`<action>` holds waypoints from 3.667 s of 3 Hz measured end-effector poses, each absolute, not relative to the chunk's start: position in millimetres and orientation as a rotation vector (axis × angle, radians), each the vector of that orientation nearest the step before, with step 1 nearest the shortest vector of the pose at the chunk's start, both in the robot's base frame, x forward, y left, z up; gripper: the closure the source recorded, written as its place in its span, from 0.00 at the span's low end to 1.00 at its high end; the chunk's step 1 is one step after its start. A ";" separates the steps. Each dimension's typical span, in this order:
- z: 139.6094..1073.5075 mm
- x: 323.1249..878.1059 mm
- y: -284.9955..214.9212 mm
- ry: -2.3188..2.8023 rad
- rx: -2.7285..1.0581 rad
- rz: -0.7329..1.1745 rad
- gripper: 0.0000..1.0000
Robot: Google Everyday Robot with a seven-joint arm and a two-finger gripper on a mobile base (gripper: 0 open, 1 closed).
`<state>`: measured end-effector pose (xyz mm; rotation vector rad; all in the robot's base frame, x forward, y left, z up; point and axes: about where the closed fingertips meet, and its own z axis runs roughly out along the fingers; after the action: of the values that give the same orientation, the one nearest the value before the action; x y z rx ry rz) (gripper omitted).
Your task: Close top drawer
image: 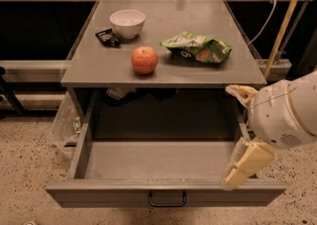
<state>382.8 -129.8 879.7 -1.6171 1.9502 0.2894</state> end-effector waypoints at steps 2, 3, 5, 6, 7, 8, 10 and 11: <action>835.0 351.3 -55.5 1.833 -1.689 0.550 0.34; 801.9 320.8 -1.2 1.757 -1.732 0.700 0.57; 761.0 286.5 50.2 1.704 -1.778 0.811 1.00; 761.0 286.6 50.2 1.704 -1.778 0.811 1.00; 747.1 291.6 48.7 1.713 -1.731 0.828 1.00; 721.6 301.2 63.2 1.708 -1.676 0.874 1.00; 693.8 328.1 95.9 1.704 -1.649 0.896 1.00; 687.9 342.7 105.8 1.719 -1.663 0.873 0.81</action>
Offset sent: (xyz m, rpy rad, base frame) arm -0.0713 0.1431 -0.0841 0.2599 0.1782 0.2941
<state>342.7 105.8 687.9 -1.6631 1.7192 0.8731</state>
